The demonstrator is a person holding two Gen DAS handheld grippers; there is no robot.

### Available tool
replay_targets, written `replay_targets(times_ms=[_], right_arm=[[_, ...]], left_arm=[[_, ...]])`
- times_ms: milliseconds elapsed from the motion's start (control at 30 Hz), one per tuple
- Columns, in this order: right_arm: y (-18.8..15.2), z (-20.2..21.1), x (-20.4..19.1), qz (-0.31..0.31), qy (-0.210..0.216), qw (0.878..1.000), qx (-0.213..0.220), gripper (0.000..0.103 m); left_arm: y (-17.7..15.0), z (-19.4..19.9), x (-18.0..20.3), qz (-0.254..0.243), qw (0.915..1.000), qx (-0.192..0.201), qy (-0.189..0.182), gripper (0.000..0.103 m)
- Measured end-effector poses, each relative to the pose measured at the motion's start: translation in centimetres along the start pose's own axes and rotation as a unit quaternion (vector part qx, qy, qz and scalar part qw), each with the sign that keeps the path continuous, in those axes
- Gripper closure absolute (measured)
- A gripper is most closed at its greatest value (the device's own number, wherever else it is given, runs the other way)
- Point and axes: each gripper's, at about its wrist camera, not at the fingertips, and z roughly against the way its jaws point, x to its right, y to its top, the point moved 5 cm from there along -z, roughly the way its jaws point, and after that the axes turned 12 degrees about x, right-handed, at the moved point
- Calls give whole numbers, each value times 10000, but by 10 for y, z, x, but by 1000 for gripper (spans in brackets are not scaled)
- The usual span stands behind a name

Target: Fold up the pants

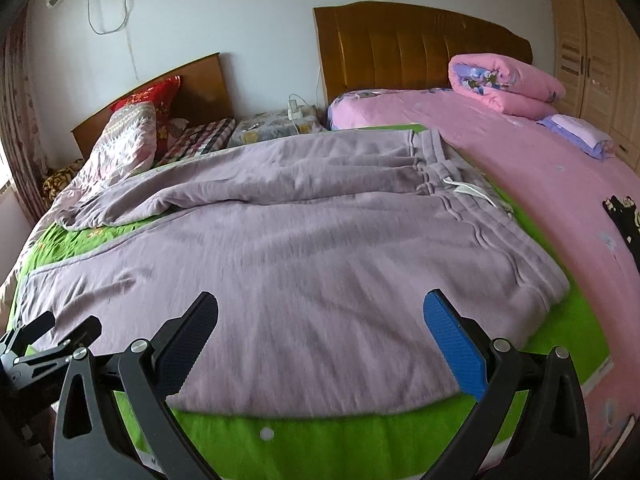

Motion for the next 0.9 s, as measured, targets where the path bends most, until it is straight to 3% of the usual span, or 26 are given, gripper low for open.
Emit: replay_targets(times_ms=[133,300,433,533,600,667,733,800,833,900], right_arm=[[18,-14,4,-130,24,9999,-28,4],[40,-32,15,-445,292,9985,-156,4],[97,-57,40,-587,594,9964,128,4],[154,-90,61,-485,905,9933,530,4],[182,-122,71,-248,1156,9909,638,4],[203,-167,83,-72,1300,9897,602,4],[208,-216,85,166,1763,9840,195,4],[200,-260,82,410,2153,9740,-564,4],[194,-285,80,815,2241,9669,-912,4],[191,-311,78,1548,2188,9585,-974,4]], left_arm=[[12,-25,-8,65,9994,-347,-15,1],[29,-48,-14,-97,9986,-491,165,1],[51,-73,-20,-95,9961,-801,-359,2],[93,-92,-23,-354,9964,-473,-613,2],[133,-108,-24,-708,9947,172,-729,2],[167,-125,-24,-986,9851,894,-1088,2],[185,-151,-21,-1393,9800,876,-1116,2],[197,-191,-14,-1922,9695,528,-1423,2],[200,-209,-12,-2122,9660,340,-1438,2],[202,-248,-10,-2411,9553,-83,-1709,3]])
